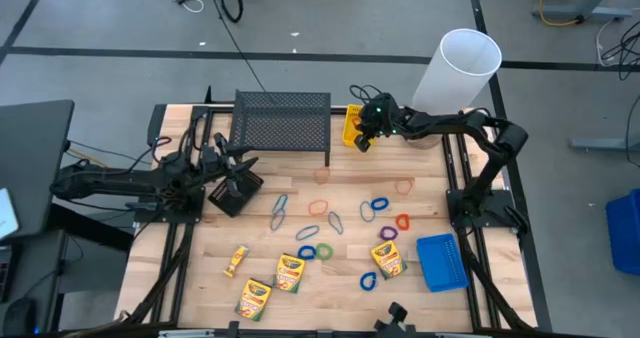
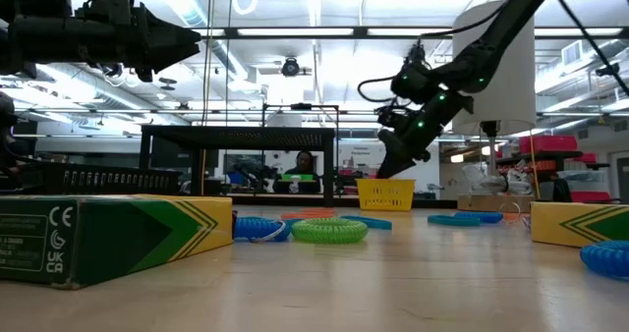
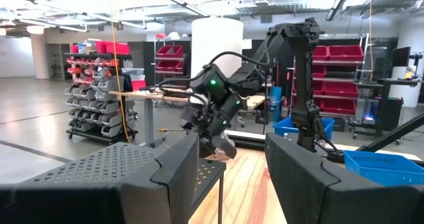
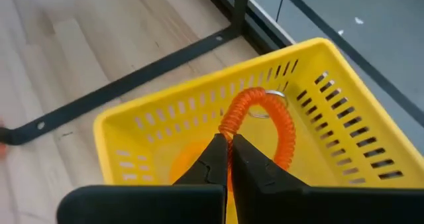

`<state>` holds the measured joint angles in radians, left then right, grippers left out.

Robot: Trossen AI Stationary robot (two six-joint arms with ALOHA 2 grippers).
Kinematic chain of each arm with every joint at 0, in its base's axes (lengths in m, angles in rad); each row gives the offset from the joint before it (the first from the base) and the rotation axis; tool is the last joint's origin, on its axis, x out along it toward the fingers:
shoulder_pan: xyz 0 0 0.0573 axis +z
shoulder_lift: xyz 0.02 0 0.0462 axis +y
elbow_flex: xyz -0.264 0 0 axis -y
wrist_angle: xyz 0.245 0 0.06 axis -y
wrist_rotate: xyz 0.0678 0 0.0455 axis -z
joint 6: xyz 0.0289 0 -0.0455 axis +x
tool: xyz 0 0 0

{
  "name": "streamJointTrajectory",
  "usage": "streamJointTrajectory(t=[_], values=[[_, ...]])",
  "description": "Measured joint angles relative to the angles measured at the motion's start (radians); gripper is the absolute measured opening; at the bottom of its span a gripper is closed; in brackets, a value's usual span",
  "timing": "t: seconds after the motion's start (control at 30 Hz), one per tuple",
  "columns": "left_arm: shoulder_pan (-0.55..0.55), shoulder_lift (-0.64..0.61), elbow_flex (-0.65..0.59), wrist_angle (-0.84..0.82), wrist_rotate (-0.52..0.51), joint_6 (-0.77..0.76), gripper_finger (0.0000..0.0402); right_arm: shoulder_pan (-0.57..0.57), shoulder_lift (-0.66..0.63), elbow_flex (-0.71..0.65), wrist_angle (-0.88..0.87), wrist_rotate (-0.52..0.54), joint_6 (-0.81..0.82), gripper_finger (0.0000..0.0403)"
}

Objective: Pick & Place Office Desk Supplies
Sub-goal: Put the top orange spring keychain into the yellow bin, then put the top blue spring keychain into the yellow bin

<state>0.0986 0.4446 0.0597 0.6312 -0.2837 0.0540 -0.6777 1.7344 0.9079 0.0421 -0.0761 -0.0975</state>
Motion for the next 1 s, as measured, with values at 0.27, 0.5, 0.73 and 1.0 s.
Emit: streamJointTrajectory(t=[0.27,0.5,0.73,1.0], values=[[0.0,0.0,0.0,-0.001,0.0,-0.002,0.0181,0.0,0.021,0.021,-0.034,-0.001,0.003,0.0069],[0.0,0.0,0.0,-0.002,0.0,-0.002,0.0181,0.012,0.021,0.021,-0.04,-0.002,-0.02,0.0128],[0.0,0.0,0.0,-0.009,0.0,-0.002,0.0181,0.055,0.006,0.021,-0.052,0.092,-0.054,0.0161],[0.0,0.0,0.0,-0.01,0.0,-0.002,0.0181,0.178,-0.11,0.021,-0.17,0.166,-0.075,0.0151]])
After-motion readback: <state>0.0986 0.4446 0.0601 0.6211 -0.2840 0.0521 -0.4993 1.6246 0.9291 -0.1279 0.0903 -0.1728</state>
